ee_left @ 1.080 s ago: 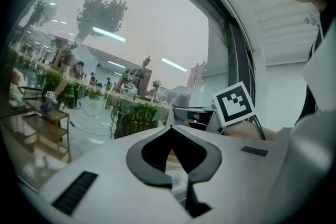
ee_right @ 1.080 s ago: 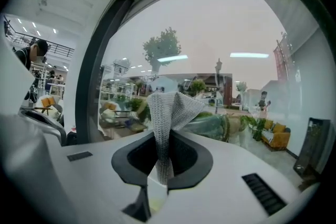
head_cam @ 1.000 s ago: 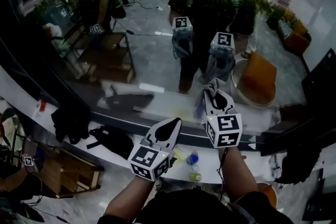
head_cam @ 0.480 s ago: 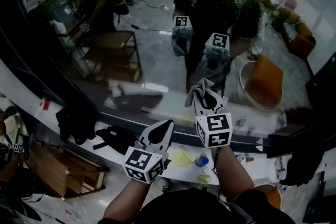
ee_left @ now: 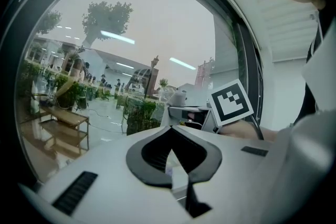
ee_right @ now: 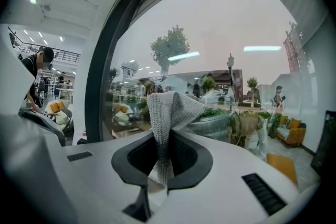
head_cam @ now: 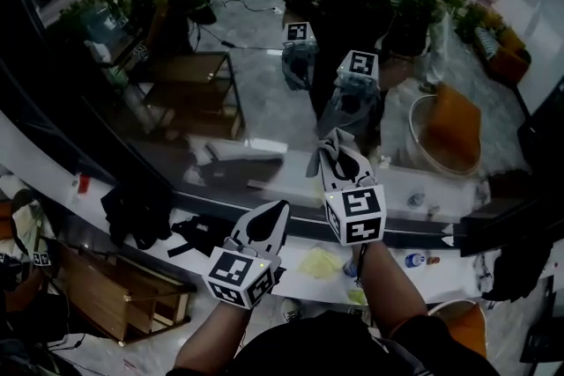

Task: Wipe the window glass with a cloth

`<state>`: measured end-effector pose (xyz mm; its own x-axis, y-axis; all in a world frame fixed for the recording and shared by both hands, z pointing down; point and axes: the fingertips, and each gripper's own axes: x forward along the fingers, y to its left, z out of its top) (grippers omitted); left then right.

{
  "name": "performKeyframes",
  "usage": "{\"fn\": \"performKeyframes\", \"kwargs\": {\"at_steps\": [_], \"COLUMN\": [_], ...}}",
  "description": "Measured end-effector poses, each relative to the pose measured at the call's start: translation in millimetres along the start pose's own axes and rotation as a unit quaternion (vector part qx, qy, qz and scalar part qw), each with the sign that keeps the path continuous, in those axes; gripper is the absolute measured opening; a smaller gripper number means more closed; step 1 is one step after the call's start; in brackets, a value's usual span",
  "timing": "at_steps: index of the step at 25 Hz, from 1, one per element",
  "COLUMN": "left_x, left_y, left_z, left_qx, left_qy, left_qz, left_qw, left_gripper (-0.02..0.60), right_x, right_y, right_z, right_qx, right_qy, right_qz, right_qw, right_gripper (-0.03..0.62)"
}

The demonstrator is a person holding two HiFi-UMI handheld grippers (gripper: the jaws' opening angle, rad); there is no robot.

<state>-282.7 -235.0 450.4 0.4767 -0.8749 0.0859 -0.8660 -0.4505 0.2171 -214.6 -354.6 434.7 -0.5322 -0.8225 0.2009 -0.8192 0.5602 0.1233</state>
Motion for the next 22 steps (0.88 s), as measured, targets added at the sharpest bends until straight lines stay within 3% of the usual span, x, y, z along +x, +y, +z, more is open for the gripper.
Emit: {"fn": "performKeyframes", "kwargs": {"at_steps": [8,22], "left_x": [-16.1,-24.4], "left_y": [15.0,5.9], "left_z": [-0.6,-4.1], "left_qx": [0.005,0.011], "left_qy": [0.000,-0.001], "left_qz": [-0.005,-0.012], "left_qw": [1.0000,0.9999], "left_gripper": [0.008,0.008], "right_x": [7.7,1.7], "right_y": [14.6,19.7], "right_z": [0.3,4.0], "right_qx": [0.001,0.009], "right_qy": [0.000,-0.006], "right_qz": [-0.008,-0.001], "right_qw": [1.000,1.000], "right_gripper": [0.052,0.052]}}
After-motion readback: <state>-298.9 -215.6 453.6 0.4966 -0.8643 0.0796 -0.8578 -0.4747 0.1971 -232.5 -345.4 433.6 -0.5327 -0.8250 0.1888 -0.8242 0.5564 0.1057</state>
